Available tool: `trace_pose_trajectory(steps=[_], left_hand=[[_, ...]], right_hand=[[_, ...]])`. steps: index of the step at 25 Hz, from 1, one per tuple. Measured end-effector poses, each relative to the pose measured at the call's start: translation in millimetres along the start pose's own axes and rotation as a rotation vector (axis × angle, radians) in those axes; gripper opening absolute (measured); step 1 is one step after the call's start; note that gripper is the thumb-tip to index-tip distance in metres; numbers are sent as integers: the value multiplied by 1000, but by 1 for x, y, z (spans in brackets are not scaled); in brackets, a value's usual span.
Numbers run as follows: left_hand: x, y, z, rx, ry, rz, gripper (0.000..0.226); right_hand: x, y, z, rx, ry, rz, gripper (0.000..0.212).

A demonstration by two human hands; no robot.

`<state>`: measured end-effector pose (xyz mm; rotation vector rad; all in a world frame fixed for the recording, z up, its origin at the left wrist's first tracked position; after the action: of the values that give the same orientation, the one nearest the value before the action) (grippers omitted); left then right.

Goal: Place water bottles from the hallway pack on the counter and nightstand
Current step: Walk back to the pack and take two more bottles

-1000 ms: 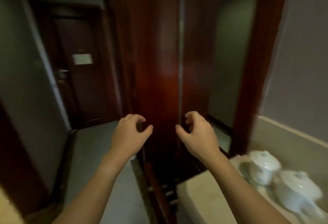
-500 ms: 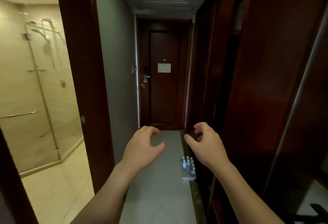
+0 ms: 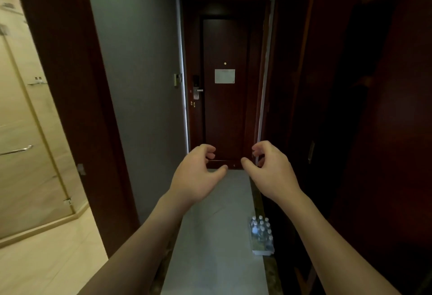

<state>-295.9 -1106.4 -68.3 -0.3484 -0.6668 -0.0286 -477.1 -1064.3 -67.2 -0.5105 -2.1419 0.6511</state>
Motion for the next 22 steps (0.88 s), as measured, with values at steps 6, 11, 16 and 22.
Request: trace_pose_trajectory(steps=[6,11,16,22], left_hand=[[-40,-158,-10,23,-35,43,47],[-72,-288,-37,21,-16,52,44],[-113,-432,-72,-20,24,37,43],[-171,-582,-53,-116,47,-56,39]], right_hand=[[-51,-151,71,32,-12,-67,44],[-109,-259,126,51,16,-81,43],[-176,-368,188,9,52,-32,44],[-195,-481,254,-54,68,70,47]])
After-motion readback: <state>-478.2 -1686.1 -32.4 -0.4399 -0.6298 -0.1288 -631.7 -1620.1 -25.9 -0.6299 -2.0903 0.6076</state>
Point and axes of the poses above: each hand's wrist, its own y-axis away from the middle knuckle, its own x-axis out of the back of the hand, z = x × y, the point moved 3 cm from there along -y, towards the middle knuckle, and after that the axes turned 12 degrees about x, right-handed, at the moved point
